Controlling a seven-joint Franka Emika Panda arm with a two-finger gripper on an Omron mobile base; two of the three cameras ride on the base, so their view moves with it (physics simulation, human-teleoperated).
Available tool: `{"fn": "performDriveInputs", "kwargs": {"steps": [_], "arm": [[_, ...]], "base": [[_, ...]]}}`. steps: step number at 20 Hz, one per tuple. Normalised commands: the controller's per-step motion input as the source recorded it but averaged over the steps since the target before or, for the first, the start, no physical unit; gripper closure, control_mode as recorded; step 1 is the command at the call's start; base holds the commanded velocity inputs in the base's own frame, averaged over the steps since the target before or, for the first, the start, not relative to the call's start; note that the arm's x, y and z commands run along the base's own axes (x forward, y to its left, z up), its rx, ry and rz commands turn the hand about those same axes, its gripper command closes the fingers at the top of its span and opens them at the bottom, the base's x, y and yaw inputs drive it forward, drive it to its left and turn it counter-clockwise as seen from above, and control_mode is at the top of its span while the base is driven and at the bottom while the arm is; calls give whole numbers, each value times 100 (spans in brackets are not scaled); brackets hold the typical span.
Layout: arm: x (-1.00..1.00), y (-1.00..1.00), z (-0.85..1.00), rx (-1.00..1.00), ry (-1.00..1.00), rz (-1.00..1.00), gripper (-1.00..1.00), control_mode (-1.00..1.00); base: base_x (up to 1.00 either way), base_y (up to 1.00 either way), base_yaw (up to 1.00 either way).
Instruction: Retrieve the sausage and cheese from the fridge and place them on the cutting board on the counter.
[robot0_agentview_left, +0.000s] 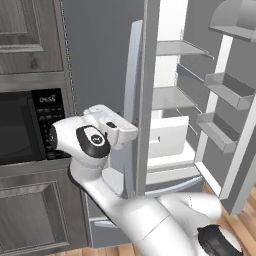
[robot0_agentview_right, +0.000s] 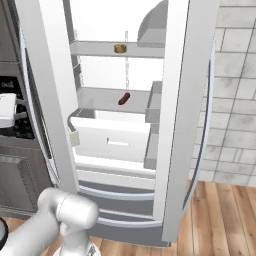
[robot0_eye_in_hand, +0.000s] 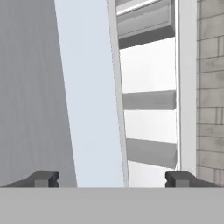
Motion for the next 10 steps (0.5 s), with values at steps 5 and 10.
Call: {"fn": "performDriveInputs", "kwargs": {"steps": [5, 10], "arm": [[-69, 2, 20, 0, -11, -16, -100, -100], [-92, -44, 44, 14, -18, 10, -100, -100]], "base": [[0, 0, 0], [0, 0, 0]]}}
